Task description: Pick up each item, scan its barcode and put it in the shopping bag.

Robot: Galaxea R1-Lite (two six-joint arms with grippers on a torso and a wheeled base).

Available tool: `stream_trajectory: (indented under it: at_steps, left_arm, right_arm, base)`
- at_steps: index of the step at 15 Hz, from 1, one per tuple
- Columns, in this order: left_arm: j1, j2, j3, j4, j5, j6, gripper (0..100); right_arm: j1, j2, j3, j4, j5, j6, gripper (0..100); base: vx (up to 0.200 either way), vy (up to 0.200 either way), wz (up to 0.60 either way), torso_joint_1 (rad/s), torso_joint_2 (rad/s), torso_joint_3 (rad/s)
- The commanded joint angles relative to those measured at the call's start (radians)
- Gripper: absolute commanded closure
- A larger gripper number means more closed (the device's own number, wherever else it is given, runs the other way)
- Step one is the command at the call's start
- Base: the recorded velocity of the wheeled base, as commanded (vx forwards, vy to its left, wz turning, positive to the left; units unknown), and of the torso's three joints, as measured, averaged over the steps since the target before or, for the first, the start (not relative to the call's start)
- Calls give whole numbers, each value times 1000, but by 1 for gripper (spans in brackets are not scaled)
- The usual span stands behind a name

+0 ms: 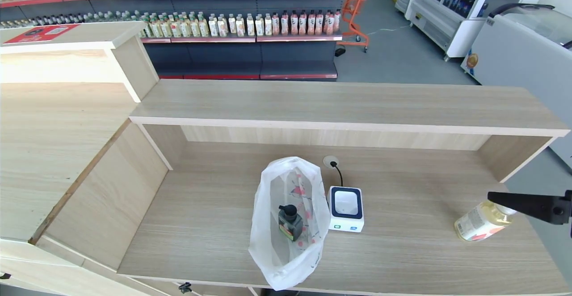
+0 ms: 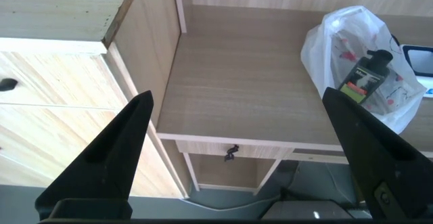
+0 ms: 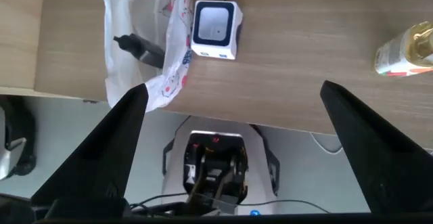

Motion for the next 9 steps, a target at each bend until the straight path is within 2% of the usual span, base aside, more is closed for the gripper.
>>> stream_trajectory:
  at_steps: [1, 3, 6, 7, 9]
  left_arm:
    - [0, 0, 0, 0, 0, 0, 0]
    - [0, 0, 0, 0, 2, 6, 0]
    - [0, 0, 0, 0, 2, 5, 0]
    - [0, 0, 0, 0, 0, 3, 0]
    - [0, 0, 0, 0, 0, 2, 0]
  right_arm:
    - [-14, -27, -3, 1, -6, 0, 0]
    - [-43, -30, 3, 7, -10, 0, 0]
    - [-95, -75, 3, 94, -9, 4, 0]
    - [-106, -75, 3, 99, -9, 4, 0]
    - [-108, -72, 4, 99, -9, 6, 0]
  base:
    - [-200, -200, 0, 17, 7, 2]
    - [-200, -200, 0, 12, 5, -5]
    - [-200, -200, 0, -7, 1, 7]
    - [0, 0, 0, 0, 0, 0]
    - [0, -200, 0, -5, -5, 5]
